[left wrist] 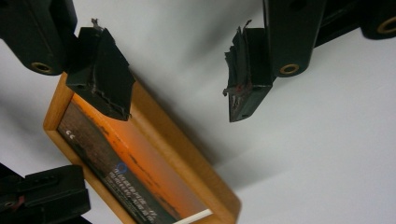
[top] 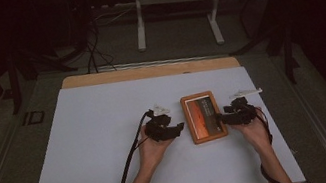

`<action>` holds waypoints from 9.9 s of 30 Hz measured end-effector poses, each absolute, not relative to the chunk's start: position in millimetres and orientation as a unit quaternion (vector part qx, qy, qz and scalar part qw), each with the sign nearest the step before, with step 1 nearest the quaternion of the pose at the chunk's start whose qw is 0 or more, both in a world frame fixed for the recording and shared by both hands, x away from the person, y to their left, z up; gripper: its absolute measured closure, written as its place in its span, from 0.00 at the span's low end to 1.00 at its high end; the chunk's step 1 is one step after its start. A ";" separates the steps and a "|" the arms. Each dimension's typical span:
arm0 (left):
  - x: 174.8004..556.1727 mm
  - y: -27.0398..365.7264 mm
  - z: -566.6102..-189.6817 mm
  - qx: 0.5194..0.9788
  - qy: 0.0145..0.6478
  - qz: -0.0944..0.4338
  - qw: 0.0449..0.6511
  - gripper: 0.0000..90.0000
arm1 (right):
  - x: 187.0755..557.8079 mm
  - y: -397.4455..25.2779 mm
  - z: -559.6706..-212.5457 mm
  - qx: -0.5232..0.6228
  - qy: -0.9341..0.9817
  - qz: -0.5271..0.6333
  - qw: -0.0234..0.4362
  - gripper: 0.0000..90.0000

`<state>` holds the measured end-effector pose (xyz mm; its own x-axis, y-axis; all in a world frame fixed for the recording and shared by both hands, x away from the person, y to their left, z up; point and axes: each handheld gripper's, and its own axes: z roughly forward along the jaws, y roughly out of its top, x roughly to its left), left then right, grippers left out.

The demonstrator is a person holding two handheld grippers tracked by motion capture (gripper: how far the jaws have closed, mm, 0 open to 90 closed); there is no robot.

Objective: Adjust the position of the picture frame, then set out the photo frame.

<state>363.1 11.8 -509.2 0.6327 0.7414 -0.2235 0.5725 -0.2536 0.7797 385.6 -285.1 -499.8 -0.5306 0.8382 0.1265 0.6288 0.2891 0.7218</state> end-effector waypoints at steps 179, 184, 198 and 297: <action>293.8 127.7 -508.0 0.745 0.472 0.102 0.459 0.52 | 368.7 -167.2 -482.9 0.399 0.832 0.380 0.066 0.73; 286.8 128.8 -510.1 0.748 0.469 0.092 0.460 0.51 | 377.5 -159.5 -484.8 0.406 0.827 0.374 0.109 0.78; 283.9 138.9 -510.1 0.738 0.469 0.078 0.480 0.59 | 394.7 -136.7 -483.7 0.397 0.809 0.407 0.149 1.00; 303.0 66.6 -505.3 0.745 0.474 0.033 0.468 0.52 | 413.8 -165.5 -517.4 0.452 0.791 0.390 0.132 1.00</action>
<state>303.0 66.6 -505.3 0.5478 0.7375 -0.3950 0.6753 -0.1110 0.7291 413.8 -165.5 -517.4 -0.5557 0.8190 0.1428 0.6126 0.2873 0.7364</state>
